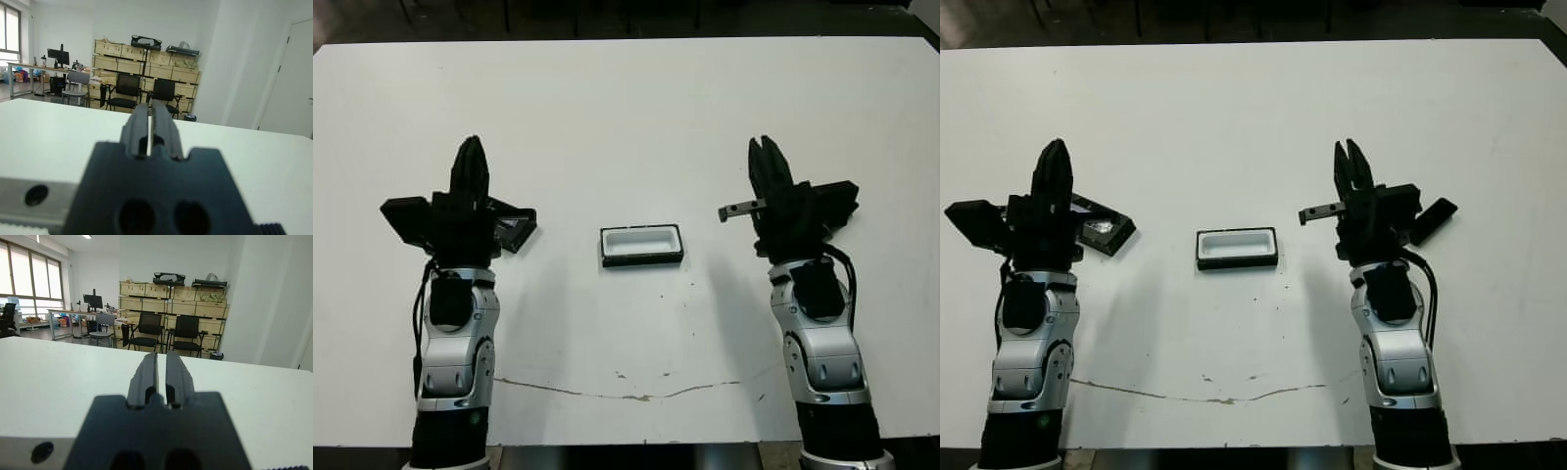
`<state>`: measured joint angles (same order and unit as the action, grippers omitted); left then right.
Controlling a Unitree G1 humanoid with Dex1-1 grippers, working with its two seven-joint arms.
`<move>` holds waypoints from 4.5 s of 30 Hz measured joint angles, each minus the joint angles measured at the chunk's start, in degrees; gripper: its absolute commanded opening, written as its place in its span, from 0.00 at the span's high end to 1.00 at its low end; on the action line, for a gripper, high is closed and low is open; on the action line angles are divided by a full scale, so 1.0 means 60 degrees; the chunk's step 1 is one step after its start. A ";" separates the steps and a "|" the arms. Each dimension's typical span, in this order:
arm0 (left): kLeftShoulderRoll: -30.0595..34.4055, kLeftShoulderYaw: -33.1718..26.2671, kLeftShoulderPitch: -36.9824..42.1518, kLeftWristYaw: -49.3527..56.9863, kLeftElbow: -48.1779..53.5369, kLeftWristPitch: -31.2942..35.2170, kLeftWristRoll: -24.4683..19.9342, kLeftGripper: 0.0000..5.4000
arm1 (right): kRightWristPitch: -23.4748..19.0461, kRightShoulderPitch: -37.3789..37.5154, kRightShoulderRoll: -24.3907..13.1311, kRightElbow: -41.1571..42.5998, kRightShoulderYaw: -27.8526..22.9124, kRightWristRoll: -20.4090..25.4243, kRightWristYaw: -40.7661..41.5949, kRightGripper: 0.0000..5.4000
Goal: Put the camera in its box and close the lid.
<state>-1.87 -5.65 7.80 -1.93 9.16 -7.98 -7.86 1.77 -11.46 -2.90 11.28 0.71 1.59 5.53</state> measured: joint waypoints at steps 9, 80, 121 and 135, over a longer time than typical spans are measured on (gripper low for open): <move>0.0004 0.0170 0.0001 0.0002 0.0048 0.0071 0.0034 1.00 | -0.0113 0.0000 -0.0070 0.0116 -0.0003 0.0138 0.0086 1.00; 0.0220 -0.0092 -0.0137 -0.0096 0.0066 -0.0105 -0.0213 1.00 | -0.1967 -0.3016 -0.8679 -0.6511 0.1113 -0.1914 0.8297 1.00; 0.0218 -0.0128 -0.0242 -0.0201 0.0159 -0.0021 -0.0503 1.00 | -0.1006 -0.5290 -0.6892 -1.0285 0.1911 -0.2740 0.7069 1.00; 0.0211 -0.0102 -0.0263 -0.0198 0.0190 -0.0009 -0.0508 1.00 | -0.1207 -0.5488 -0.6104 -0.9563 0.2095 -0.2724 0.7213 1.00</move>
<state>-0.60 -6.26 6.23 -3.12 10.30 -8.03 -10.91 -5.47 -44.39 -39.53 -46.09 13.28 -14.75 48.81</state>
